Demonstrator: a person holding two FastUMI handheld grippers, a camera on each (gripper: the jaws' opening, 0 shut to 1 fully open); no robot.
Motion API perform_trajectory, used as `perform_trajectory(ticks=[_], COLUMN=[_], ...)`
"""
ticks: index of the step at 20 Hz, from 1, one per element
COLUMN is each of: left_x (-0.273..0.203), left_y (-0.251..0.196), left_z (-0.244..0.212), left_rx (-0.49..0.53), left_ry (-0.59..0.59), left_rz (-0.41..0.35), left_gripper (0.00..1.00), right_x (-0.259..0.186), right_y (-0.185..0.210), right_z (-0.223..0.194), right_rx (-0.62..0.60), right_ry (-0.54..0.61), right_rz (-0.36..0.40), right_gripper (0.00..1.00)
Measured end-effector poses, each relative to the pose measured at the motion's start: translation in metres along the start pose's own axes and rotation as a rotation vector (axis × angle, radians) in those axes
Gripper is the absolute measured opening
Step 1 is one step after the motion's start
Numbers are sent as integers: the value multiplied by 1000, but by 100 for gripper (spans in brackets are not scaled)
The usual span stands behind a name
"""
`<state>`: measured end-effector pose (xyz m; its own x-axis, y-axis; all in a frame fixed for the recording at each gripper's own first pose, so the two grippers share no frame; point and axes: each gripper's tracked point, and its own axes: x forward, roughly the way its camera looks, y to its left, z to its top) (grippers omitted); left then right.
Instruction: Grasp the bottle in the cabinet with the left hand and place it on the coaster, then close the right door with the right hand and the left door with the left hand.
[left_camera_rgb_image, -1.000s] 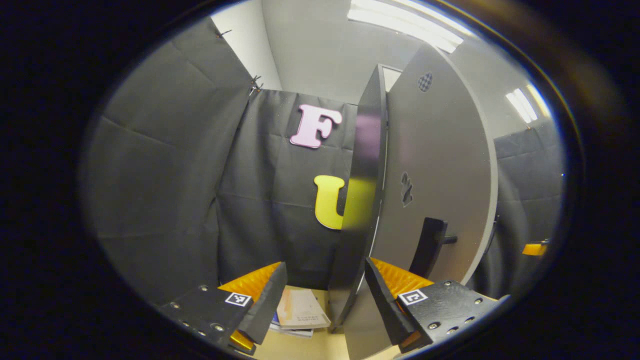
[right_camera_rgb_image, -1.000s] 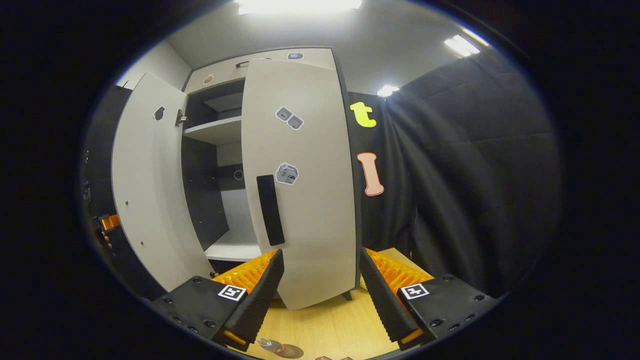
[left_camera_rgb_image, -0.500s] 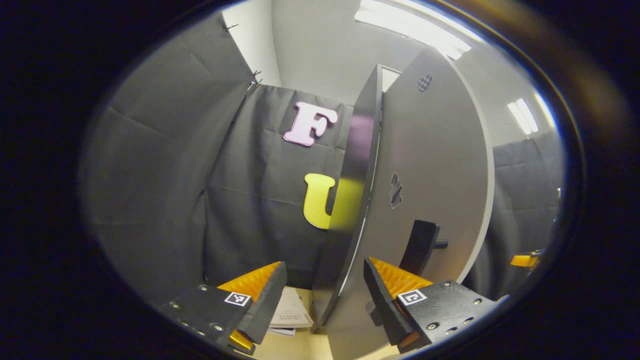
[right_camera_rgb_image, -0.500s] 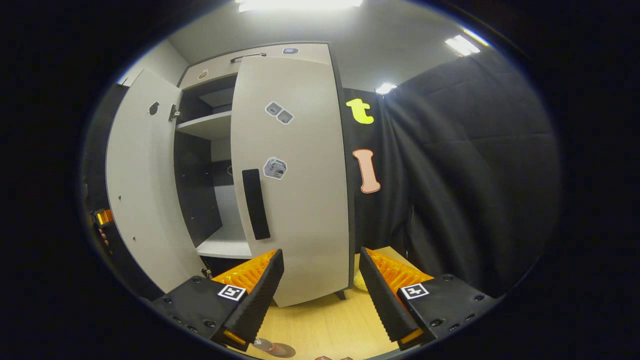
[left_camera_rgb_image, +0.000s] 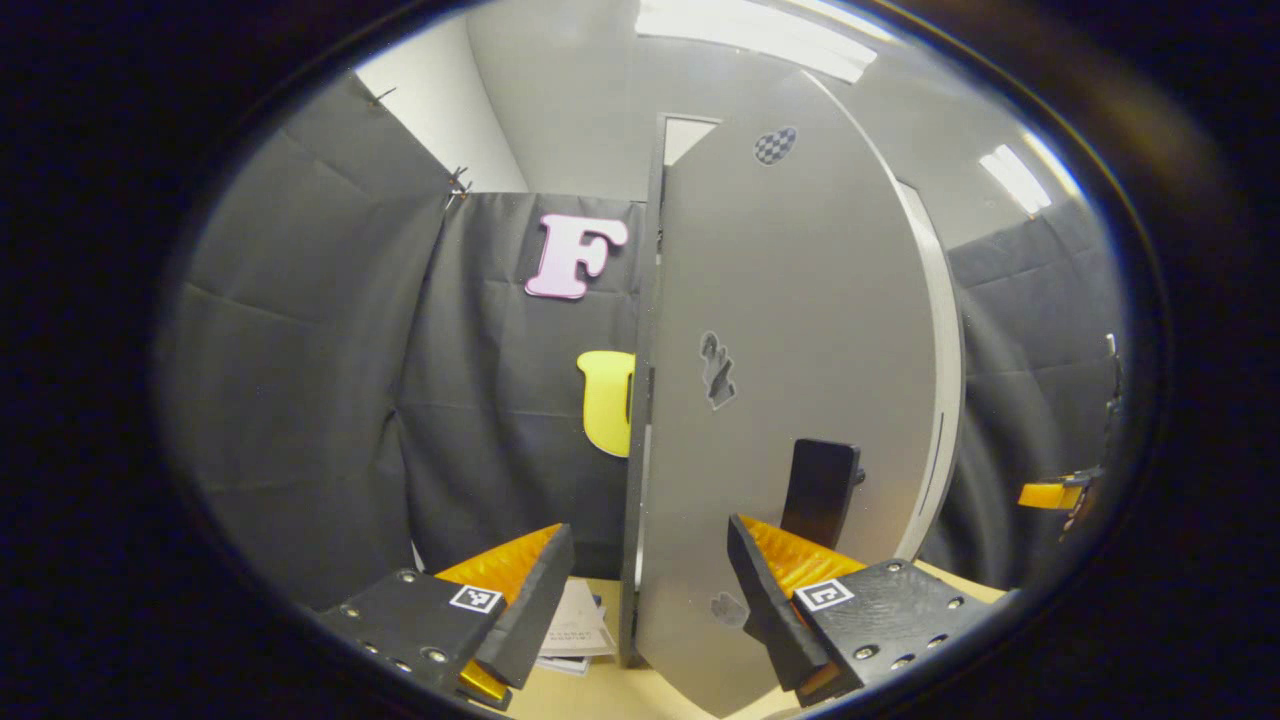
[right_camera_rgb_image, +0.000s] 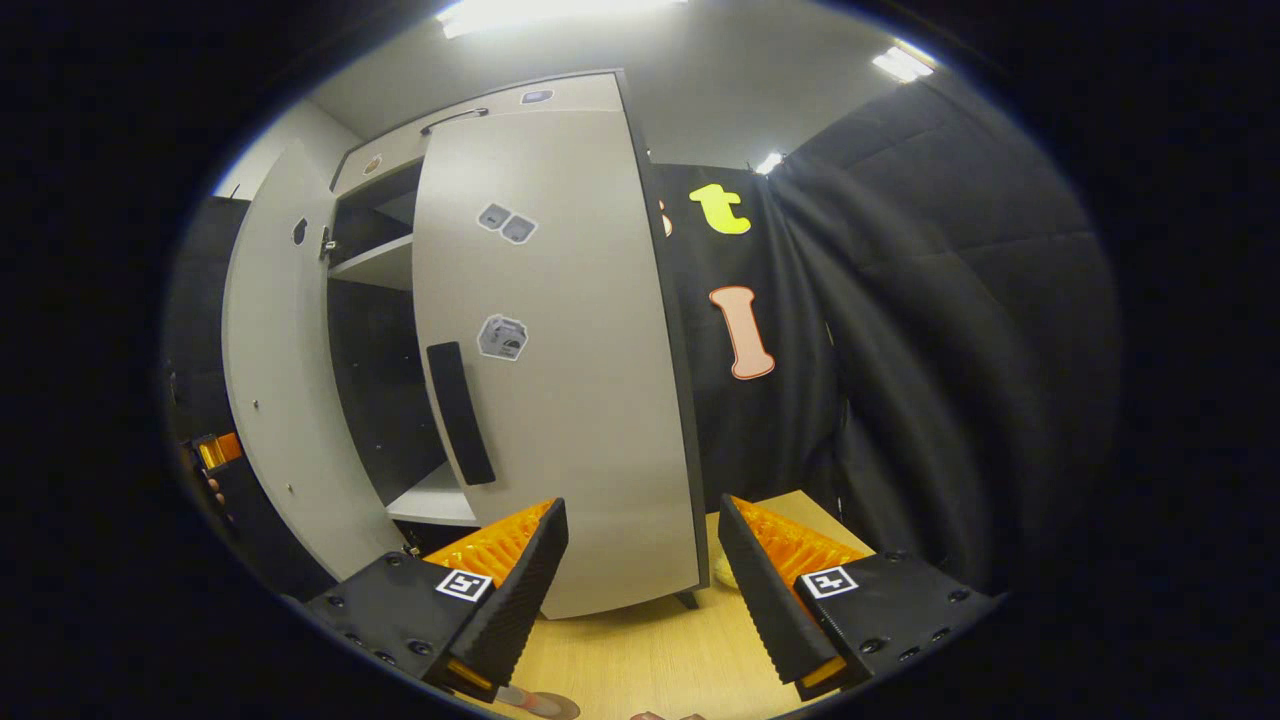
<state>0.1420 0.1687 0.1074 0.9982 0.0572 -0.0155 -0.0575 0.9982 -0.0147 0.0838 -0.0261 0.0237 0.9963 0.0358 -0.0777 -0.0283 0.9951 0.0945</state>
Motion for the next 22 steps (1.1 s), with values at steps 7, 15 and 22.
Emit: perform_trajectory(ticks=[7, 15, 22], left_x=[28, 1, -54], left_y=[-70, -112, -125], left_z=[1, 10, 18], left_rx=[-52, -98, -48], left_ry=[-21, -79, -80], left_rz=[24, 67, 162], left_gripper=[90, 92, 96], right_x=[9, 0, 26], right_y=[-55, -150, -168], right_z=[0, 12, 22], right_rx=[15, -53, -51], right_ry=[11, -55, -70], right_rz=[-11, -123, -10], right_gripper=[96, 96, 96])
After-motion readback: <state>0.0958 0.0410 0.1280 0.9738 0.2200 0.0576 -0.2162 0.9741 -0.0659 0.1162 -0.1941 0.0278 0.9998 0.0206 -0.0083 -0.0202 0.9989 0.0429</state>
